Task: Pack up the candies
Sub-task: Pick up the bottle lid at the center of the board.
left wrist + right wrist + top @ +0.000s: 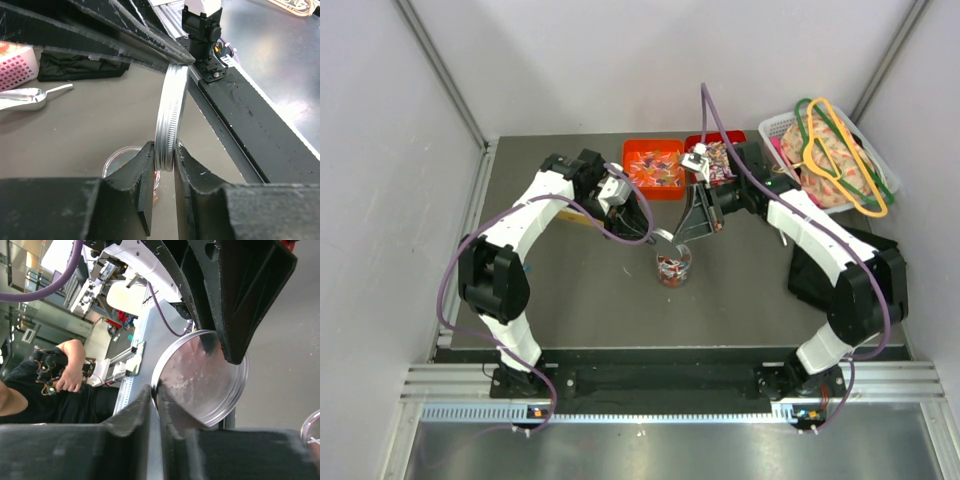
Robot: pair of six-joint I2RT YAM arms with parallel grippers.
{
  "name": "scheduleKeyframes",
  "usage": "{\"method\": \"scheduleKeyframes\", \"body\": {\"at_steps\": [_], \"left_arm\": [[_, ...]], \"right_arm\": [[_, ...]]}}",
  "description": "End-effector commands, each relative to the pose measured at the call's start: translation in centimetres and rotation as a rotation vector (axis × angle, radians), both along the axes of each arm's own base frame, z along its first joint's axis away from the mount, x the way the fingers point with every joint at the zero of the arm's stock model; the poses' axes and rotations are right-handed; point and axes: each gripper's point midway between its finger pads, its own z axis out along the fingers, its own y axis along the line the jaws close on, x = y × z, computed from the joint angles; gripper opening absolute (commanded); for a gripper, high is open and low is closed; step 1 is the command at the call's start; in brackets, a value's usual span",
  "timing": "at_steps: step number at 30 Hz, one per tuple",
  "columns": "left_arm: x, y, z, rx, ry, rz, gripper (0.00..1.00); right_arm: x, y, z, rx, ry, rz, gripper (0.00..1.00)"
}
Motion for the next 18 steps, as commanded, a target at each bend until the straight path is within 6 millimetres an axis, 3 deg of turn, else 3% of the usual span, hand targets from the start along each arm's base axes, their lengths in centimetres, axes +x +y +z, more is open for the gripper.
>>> {"method": "scheduleKeyframes", "body": {"at_steps": [1, 4, 5, 8, 13, 14, 16, 17, 18], "left_arm": [[-2.5, 0.0, 4.0, -0.109, 0.181, -0.008, 0.23], [-2.6, 0.0, 4.1, -0.112, 0.183, -0.008, 0.23], [-2.6, 0.0, 4.1, -0.110, 0.184, -0.008, 0.23], [-2.5, 0.0, 3.8, -0.103, 0.188, -0.007, 0.24], [-2.1, -0.2, 3.3, -0.081, 0.232, -0.005, 0.24], [-1.9, -0.3, 3.2, -0.074, 0.241, -0.004, 0.24], [-1.4, -0.2, 3.1, -0.066, 0.262, 0.004, 0.22], [-1.0, -0.3, 2.9, -0.056, 0.290, 0.009, 0.21], [-0.6, -0.2, 2.8, -0.054, 0.307, 0.015, 0.20]], "right_arm": [[-0.7, -0.8, 2.9, 0.109, -0.049, 0.077, 0.33], [-0.1, -1.1, 2.5, 0.077, -0.052, 0.028, 0.64], [0.2, -1.1, 2.2, 0.063, -0.058, 0.010, 0.68], [0.6, -1.2, 1.9, 0.014, -0.145, -0.030, 0.75], [3.2, -1.6, 0.6, -0.158, -0.303, -0.190, 0.79], [5.0, -2.0, -0.5, -0.230, -0.372, -0.278, 0.80], [5.6, -2.8, -0.1, -0.281, -0.443, -0.371, 0.84], [7.0, -3.7, -1.5, -0.373, -0.483, -0.458, 0.84], [7.7, -4.1, -1.2, -0.385, -0.540, -0.504, 0.86]]}}
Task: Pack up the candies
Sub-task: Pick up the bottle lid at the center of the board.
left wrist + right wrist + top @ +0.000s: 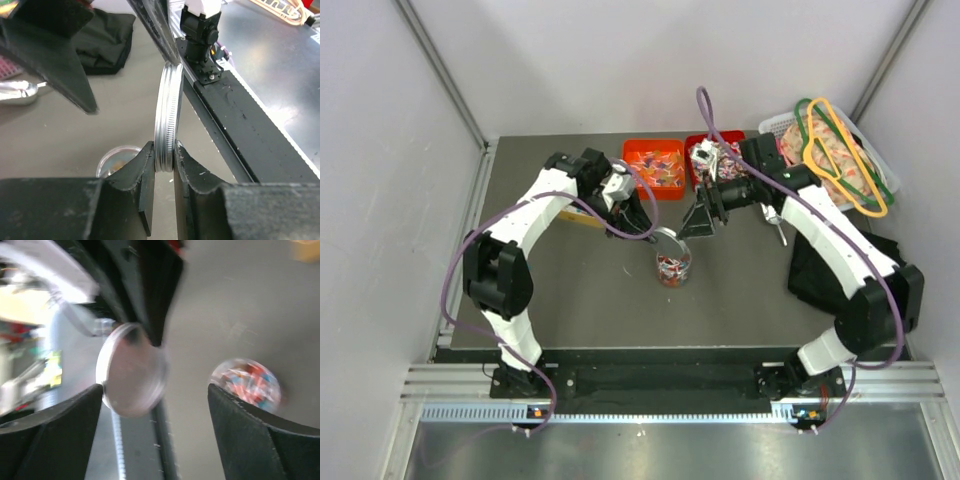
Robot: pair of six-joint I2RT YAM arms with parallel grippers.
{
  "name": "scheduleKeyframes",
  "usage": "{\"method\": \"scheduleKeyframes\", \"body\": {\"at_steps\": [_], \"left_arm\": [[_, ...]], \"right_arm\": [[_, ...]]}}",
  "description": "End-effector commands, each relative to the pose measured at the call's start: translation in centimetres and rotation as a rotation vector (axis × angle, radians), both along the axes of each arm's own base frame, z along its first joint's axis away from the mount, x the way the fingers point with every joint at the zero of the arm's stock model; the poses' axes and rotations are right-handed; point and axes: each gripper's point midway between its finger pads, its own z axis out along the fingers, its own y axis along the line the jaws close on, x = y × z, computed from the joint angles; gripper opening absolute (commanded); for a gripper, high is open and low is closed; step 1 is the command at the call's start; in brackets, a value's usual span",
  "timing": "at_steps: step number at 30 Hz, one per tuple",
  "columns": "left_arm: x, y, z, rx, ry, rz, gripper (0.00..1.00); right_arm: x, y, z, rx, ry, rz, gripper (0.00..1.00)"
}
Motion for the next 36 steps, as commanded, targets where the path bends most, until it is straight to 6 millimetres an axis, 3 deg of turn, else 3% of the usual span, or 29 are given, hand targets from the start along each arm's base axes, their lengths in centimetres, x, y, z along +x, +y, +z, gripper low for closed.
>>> {"method": "scheduleKeyframes", "body": {"at_steps": [1, 2, 3, 10, 11, 13, 14, 15, 16, 17, 19, 20, 26, 31, 36], "left_arm": [[-0.5, 0.0, 3.0, -0.069, 0.260, 0.021, 0.20], [-0.1, -0.2, 2.7, -0.058, 0.287, 0.022, 0.20], [0.1, -0.2, 2.6, -0.051, 0.302, 0.024, 0.20], [2.7, -1.1, 0.7, 0.024, 0.420, 0.030, 0.18], [2.9, -1.1, 0.5, 0.068, 0.514, 0.037, 0.18], [4.1, -1.6, -0.3, 0.072, 0.504, 0.035, 0.16], [4.1, -1.6, -0.5, 0.137, 0.601, 0.054, 0.16], [4.4, -1.9, -0.9, 0.168, 0.632, 0.070, 0.12], [5.8, -2.5, -1.9, 0.155, 0.568, 0.089, 0.10], [5.7, -2.5, -1.6, 0.218, 0.718, 0.125, 0.10], [5.9, -2.7, -2.9, 0.233, 0.795, 0.144, 0.10], [6.3, -2.9, -2.1, 0.213, 0.787, 0.146, 0.11], [6.8, -3.2, -2.7, 0.227, 0.828, 0.171, 0.13], [6.6, -3.2, -3.1, 0.240, 0.878, 0.162, 0.19], [6.4, -3.1, -4.0, 0.273, 0.963, 0.158, 0.14]], "right_arm": [[3.5, -3.2, 1.4, -0.166, -0.347, -0.299, 0.86], [4.5, -4.3, 0.4, -0.232, -0.380, -0.372, 0.87], [4.6, -4.7, 0.9, -0.242, -0.434, -0.387, 0.88], [3.8, -7.4, 1.7, -0.336, -0.590, -0.464, 0.89], [3.9, -7.8, 1.9, -0.357, -0.615, -0.480, 0.89], [2.9, -7.1, 1.4, -0.391, -0.654, -0.417, 0.90], [2.9, -7.3, 1.2, -0.429, -0.681, -0.419, 0.90], [2.1, -6.1, 0.8, -0.448, -0.726, -0.348, 0.90], [1.6, -5.7, 0.6, -0.464, -0.746, -0.315, 0.90], [1.8, -5.8, 0.2, -0.509, -0.777, -0.316, 0.90], [0.9, -4.1, -0.9, -0.551, -0.839, -0.230, 0.91], [1.4, -4.0, -1.2, -0.590, -0.874, -0.242, 0.91], [1.9, -1.2, -3.8, -0.719, -0.977, -0.177, 0.92], [2.5, 0.3, -4.0, -0.728, -0.987, -0.176, 0.94], [2.9, 0.6, -4.0, -0.730, -0.973, -0.208, 0.95]]}}
